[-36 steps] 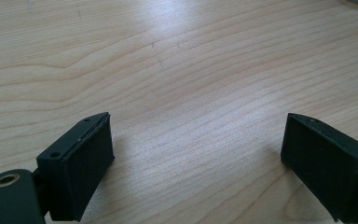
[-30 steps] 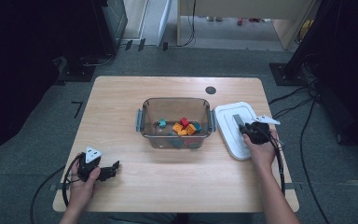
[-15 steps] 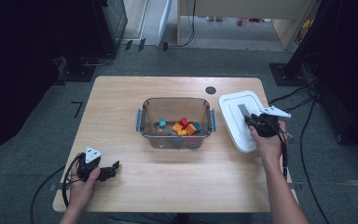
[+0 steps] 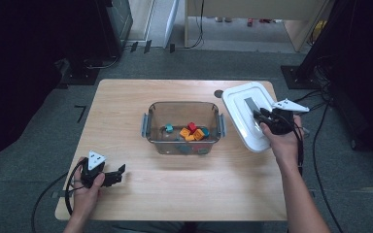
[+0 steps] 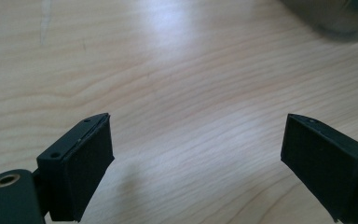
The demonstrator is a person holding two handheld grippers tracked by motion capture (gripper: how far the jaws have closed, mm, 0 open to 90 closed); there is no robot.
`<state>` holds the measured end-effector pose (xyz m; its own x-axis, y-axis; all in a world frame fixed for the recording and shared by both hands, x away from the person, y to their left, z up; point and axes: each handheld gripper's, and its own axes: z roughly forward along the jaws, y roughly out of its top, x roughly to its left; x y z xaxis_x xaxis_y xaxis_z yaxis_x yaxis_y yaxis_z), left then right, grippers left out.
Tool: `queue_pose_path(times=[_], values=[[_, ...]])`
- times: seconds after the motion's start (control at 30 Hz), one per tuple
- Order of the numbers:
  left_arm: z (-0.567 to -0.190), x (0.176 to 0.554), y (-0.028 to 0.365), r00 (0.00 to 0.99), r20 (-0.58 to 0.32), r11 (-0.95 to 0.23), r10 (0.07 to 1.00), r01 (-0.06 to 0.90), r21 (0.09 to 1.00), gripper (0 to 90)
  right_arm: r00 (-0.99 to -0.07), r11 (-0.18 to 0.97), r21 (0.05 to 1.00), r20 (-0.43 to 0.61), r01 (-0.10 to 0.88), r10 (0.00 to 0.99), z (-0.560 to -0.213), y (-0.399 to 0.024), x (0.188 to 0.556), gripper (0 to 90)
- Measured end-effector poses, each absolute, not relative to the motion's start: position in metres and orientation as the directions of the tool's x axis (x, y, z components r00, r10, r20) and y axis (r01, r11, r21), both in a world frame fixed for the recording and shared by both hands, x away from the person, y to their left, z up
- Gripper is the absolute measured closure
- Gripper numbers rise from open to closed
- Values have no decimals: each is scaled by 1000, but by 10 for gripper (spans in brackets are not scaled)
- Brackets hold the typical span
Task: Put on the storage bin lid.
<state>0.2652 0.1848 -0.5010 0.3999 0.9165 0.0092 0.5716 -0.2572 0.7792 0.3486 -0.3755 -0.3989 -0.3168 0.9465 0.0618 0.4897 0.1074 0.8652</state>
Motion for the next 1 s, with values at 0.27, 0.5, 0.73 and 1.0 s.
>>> queue_pose_path(times=[0.27,0.5,0.73,1.0], values=[[-486,264,169,445,-41,-231,895,540,809,91,-425,168,878,44,449,904,-372,-355,348,681],[-474,265,159,473,-38,-239,880,512,825,91,-538,235,877,31,419,842,-359,-325,354,681],[-467,268,152,488,-38,-241,872,496,834,92,-632,304,870,11,388,775,-359,-292,362,681],[-462,274,145,502,-58,-228,863,490,841,91,-738,400,849,-20,344,675,-366,-253,373,681]])
